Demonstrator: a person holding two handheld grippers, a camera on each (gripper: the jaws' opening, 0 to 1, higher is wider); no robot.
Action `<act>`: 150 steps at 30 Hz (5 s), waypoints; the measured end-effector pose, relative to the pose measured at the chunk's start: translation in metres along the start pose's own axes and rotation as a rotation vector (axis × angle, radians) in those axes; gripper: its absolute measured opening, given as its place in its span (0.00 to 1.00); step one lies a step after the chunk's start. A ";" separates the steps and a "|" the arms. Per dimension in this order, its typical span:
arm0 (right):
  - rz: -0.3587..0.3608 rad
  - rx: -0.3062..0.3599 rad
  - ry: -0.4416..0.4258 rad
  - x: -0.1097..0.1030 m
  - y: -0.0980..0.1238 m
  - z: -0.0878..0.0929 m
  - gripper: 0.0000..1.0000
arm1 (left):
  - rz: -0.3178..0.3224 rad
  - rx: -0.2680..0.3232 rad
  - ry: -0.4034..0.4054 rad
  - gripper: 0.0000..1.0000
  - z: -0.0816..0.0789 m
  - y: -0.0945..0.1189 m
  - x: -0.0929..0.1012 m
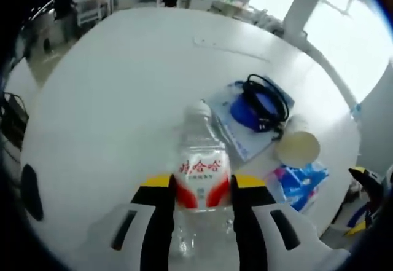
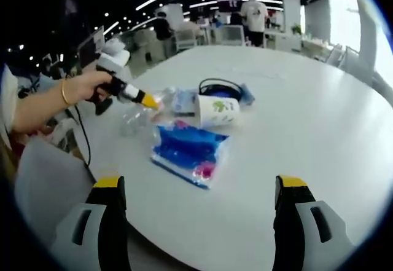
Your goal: Arrange the tabletop items into an orderly group along one side of the table until the central work area is clear of visible clutter.
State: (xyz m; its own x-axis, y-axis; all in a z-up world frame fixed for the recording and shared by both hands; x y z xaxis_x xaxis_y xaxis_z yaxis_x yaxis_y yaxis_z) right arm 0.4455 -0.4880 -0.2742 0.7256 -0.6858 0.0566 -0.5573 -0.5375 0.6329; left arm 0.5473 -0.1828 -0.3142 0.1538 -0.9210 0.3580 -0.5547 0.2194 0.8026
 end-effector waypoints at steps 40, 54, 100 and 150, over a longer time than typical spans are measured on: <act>-0.151 0.229 -0.024 -0.031 -0.043 -0.126 0.93 | 0.302 0.247 -0.178 0.32 0.003 0.048 0.018; -0.217 0.302 0.072 -0.048 -0.078 -0.165 0.90 | 0.295 0.242 -0.243 0.32 0.019 0.049 0.032; -0.336 0.368 0.394 -0.080 -0.108 -0.173 0.22 | 0.017 0.322 -0.121 0.33 0.056 0.063 0.049; -0.450 0.355 0.387 -0.064 -0.127 -0.137 0.56 | 0.072 0.454 -0.251 0.39 0.056 0.045 0.054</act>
State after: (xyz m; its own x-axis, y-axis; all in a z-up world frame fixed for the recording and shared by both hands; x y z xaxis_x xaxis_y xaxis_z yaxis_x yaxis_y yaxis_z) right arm 0.5254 -0.3087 -0.2518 0.9723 -0.1693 0.1609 -0.2186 -0.9022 0.3718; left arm 0.4851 -0.2406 -0.2856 -0.0675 -0.9697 0.2350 -0.8639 0.1746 0.4724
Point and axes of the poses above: the point that each gripper's makers call its tool centre point, and the gripper's own axes: y roughly backward along the fingers, x roughly to its right, z roughly out of its underside, the point moved 7 cm from there along y, roughly backward along the fingers, and after that the axes turned 14 degrees about y, right-handed, at the moved point
